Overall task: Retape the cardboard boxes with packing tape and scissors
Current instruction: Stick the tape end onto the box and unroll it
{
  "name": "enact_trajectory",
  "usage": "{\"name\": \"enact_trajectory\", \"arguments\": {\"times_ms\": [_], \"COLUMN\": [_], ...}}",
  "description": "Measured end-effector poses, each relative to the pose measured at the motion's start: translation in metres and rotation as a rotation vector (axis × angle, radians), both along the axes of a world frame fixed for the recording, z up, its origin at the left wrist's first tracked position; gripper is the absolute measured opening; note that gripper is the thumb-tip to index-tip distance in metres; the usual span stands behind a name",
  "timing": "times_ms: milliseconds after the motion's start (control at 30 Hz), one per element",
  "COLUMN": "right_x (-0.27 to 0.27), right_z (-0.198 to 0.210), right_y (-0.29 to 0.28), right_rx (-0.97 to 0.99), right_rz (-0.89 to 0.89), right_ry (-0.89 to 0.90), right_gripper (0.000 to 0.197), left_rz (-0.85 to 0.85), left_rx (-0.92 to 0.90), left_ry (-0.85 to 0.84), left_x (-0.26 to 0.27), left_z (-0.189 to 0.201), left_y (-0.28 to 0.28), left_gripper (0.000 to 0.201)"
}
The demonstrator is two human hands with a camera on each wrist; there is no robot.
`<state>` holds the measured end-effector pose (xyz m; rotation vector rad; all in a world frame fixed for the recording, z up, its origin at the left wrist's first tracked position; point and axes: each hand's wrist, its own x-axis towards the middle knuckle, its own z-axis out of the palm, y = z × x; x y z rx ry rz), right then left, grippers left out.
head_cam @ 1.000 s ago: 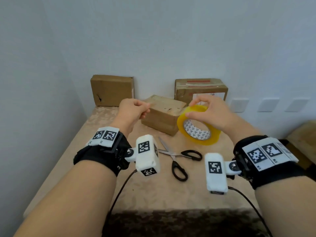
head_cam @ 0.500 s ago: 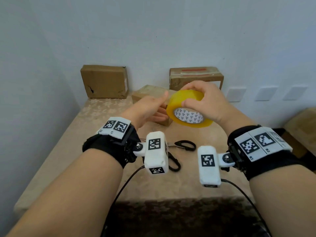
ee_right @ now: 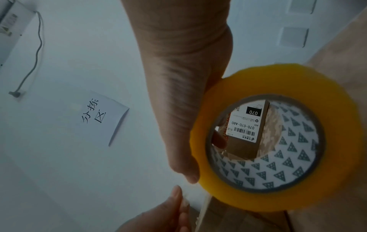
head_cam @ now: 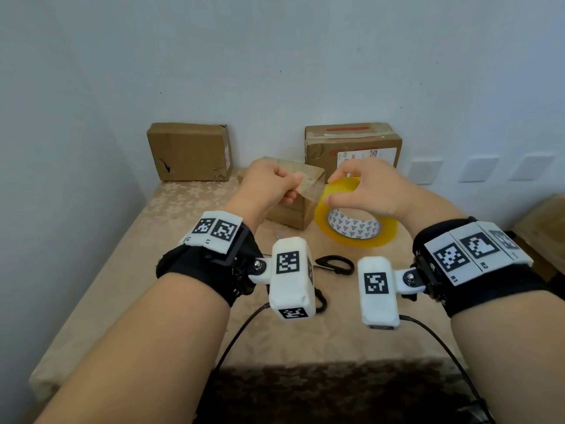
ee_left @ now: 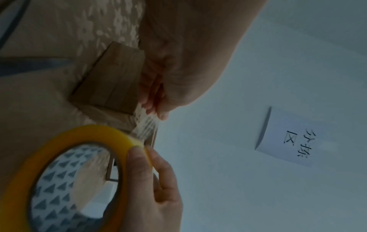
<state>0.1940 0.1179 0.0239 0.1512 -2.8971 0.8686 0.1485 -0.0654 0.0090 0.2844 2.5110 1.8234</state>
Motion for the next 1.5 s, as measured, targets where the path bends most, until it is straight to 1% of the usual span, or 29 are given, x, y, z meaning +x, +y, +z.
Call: {"name": "enact_trajectory", "arguments": {"times_ms": [67,133,167,367,467,500,600,633,733,833,933,1000,1067,1167,1333,1500], "right_x": [-0.002,-0.002,-0.003,-0.010,-0.009,-0.008,-0.007,-0.008,-0.009,-0.010,-0.012,-0.016,-0.021,-0.027,-0.034,-0.038], "right_z": [-0.004,-0.007,-0.009,-0.005,-0.006,-0.007,-0.009,-0.009,-0.007,-0.006,-0.001,0.002,0.004,0.003,0.005,-0.003], "right_y": [0.000,-0.002,-0.003,-0.006,-0.008,-0.007,-0.005,-0.005,-0.006,-0.005,-0.011,-0.015,-0.017,-0.020,-0.022,-0.023], "right_rx": [0.023,0.008,0.001,0.055,0.018,-0.015,-0.129,-0.149,-0.143,0.015,0.118,0.170,0.174,0.163,0.165,0.082], "right_rz": [0.009,0.016,0.011,-0.024,0.015,0.031,0.046,0.038,-0.007,-0.033,-0.038,-0.033,-0.017,0.009,0.016,0.019], "right_ry": [-0.036,-0.060,-0.064,-0.096,-0.034,0.002,0.100,0.121,0.086,0.020,0.043,0.063,0.055,0.034,0.028,-0.006], "right_gripper": [0.044,0.057,0.061,0.060,0.062,0.060,0.038,0.034,0.028,0.030,0.037,0.037,0.036,0.031,0.024,0.021], "left_rz": [0.028,0.077,0.097,0.150,0.173,0.179,0.166,0.160,0.156,0.142,0.140,0.140,0.135,0.134,0.106,0.111], "left_rx": [-0.027,-0.102,-0.138,-0.240,-0.262,-0.267,-0.301,-0.314,-0.349,-0.374,-0.421,-0.450,-0.498,-0.582,-0.685,-0.736], "left_ry": [0.010,0.058,0.092,0.190,0.191,0.184,0.144,0.135,0.139,0.136,0.099,0.085,0.087,0.118,0.127,0.142], "left_x": [-0.003,-0.007,-0.010,-0.019,-0.024,-0.026,-0.032,-0.033,-0.037,-0.042,-0.049,-0.054,-0.059,-0.066,-0.075,-0.083], "left_z": [-0.002,-0.004,-0.004,-0.005,-0.003,-0.001,0.003,0.003,0.003,0.005,0.008,0.010,0.012,0.015,0.011,0.008], "left_y": [-0.001,0.000,0.001,0.007,0.002,-0.001,-0.005,-0.006,-0.007,-0.009,-0.012,-0.012,-0.013,-0.014,-0.014,-0.012], "left_gripper": [0.019,0.025,0.028,0.031,0.034,0.035,0.037,0.037,0.032,0.029,0.022,0.021,0.022,0.018,0.016,0.021]}}
